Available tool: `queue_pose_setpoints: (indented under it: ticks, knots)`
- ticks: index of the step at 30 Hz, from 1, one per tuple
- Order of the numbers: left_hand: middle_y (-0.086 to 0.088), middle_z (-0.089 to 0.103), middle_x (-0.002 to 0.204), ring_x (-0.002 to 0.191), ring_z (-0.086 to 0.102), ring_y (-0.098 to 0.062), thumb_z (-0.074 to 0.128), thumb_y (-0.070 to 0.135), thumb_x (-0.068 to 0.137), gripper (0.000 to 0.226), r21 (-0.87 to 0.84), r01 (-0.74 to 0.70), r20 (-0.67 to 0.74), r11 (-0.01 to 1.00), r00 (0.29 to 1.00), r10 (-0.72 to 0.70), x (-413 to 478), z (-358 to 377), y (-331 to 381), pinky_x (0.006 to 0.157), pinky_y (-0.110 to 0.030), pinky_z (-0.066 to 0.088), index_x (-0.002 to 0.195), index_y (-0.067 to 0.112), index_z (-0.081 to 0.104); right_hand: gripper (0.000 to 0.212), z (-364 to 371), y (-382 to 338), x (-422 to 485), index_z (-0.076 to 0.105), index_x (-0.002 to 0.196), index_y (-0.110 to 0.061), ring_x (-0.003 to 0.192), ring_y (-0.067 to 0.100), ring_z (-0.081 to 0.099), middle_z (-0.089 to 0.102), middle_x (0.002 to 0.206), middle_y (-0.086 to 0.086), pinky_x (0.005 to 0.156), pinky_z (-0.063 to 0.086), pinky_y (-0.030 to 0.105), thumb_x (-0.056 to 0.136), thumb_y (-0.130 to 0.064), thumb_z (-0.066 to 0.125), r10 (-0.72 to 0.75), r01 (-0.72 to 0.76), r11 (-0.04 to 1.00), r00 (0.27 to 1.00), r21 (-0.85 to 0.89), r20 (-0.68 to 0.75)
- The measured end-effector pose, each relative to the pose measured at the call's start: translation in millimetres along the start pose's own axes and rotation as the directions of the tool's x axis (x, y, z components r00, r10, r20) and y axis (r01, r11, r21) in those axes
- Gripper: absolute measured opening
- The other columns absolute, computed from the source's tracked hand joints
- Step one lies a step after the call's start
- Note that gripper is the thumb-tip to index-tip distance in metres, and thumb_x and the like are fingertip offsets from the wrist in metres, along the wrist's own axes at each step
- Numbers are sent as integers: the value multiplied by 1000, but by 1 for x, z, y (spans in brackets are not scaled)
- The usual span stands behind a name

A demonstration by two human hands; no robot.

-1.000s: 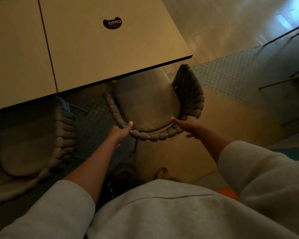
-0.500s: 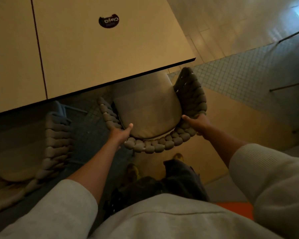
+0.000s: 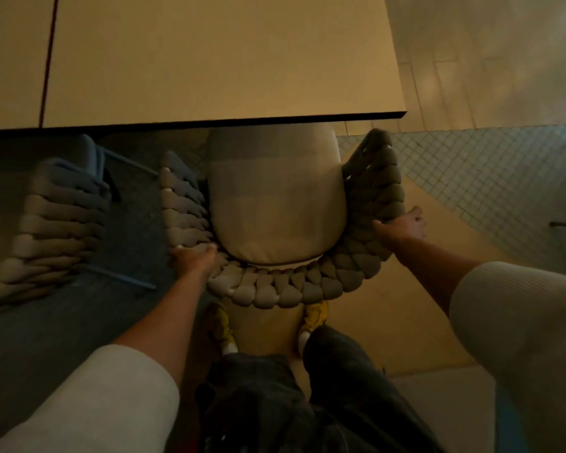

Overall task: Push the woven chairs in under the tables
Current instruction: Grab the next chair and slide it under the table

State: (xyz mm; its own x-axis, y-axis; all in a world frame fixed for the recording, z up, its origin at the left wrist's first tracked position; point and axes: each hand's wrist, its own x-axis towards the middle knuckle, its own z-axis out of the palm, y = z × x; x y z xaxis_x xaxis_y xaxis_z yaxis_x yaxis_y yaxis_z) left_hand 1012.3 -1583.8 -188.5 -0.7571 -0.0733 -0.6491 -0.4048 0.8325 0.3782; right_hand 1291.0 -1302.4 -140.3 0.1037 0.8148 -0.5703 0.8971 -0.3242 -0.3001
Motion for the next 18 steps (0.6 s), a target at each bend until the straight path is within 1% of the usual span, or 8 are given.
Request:
queue_pose_setpoints:
  ticks: [3, 5, 7, 8, 10, 14, 17, 18]
  knots:
    - [-28, 50, 144, 128, 54, -46, 74, 24, 88, 70, 1, -4, -61, 1000, 998, 4, 18, 7, -8, 103, -49, 50, 143, 1, 35, 104, 11, 9, 27, 0, 163, -13, 133, 49, 52, 43, 153, 26, 105, 51, 59, 94, -40, 72, 54, -56, 998, 997, 32, 51]
    - [-28, 53, 142, 128, 55, -46, 70, 18, 92, 59, -17, -10, -87, 1000, 996, 9, 26, 10, -14, 103, -49, 49, 139, 2, 39, 91, 19, 15, 35, 7, 161, -14, 124, 49, 58, 51, 145, 27, 95, 57, 55, 99, -38, 68, 65, -69, 996, 995, 49, 78]
    - [-28, 54, 141, 128, 54, -47, 71, 18, 92, 58, -8, -14, -125, 1000, 992, 13, 31, 12, -17, 104, -51, 49, 138, 3, 40, 77, 26, 17, 38, 12, 159, -18, 120, 49, 59, 52, 142, 27, 81, 53, 46, 103, -34, 63, 96, -102, 992, 992, 71, 77]
    - [-29, 53, 142, 129, 54, -47, 72, 19, 92, 59, 10, -12, -133, 1000, 991, 13, 31, 12, -17, 104, -51, 48, 140, 3, 40, 73, 29, 17, 39, 13, 158, -21, 120, 49, 58, 50, 141, 27, 78, 50, 44, 104, -32, 60, 116, -121, 990, 991, 71, 71]
    - [-30, 52, 143, 129, 53, -48, 71, 21, 94, 62, 36, -4, -134, 999, 991, 8, 29, 11, -19, 105, -52, 48, 144, 5, 39, 71, 32, 17, 40, 12, 158, -21, 122, 49, 56, 48, 143, 28, 79, 47, 43, 105, -29, 58, 128, -131, 989, 991, 69, 49]
    - [-30, 55, 140, 128, 53, -48, 69, 22, 95, 59, 83, -31, -107, 996, 993, 39, 27, 7, -24, 103, -53, 49, 143, 5, 40, 69, 28, 17, 34, 13, 157, -17, 122, 50, 55, 48, 142, 30, 81, 49, 46, 105, -27, 58, 130, -131, 991, 990, 37, 47]
    - [-31, 55, 138, 127, 54, -49, 68, 20, 96, 58, 88, -11, -90, 996, 996, 19, 23, 4, -31, 101, -53, 48, 143, 2, 39, 69, 31, 22, 30, 14, 156, -21, 117, 49, 55, 48, 137, 27, 76, 48, 45, 104, -29, 58, 141, -142, 990, 989, 11, 50]
    - [-32, 55, 138, 127, 54, -49, 68, 20, 96, 59, 93, -2, -88, 996, 996, 10, 22, 1, -34, 101, -52, 48, 143, 2, 39, 70, 32, 22, 26, 14, 155, -22, 114, 47, 56, 48, 137, 25, 73, 50, 46, 103, -30, 59, 152, -153, 988, 986, 9, 74]
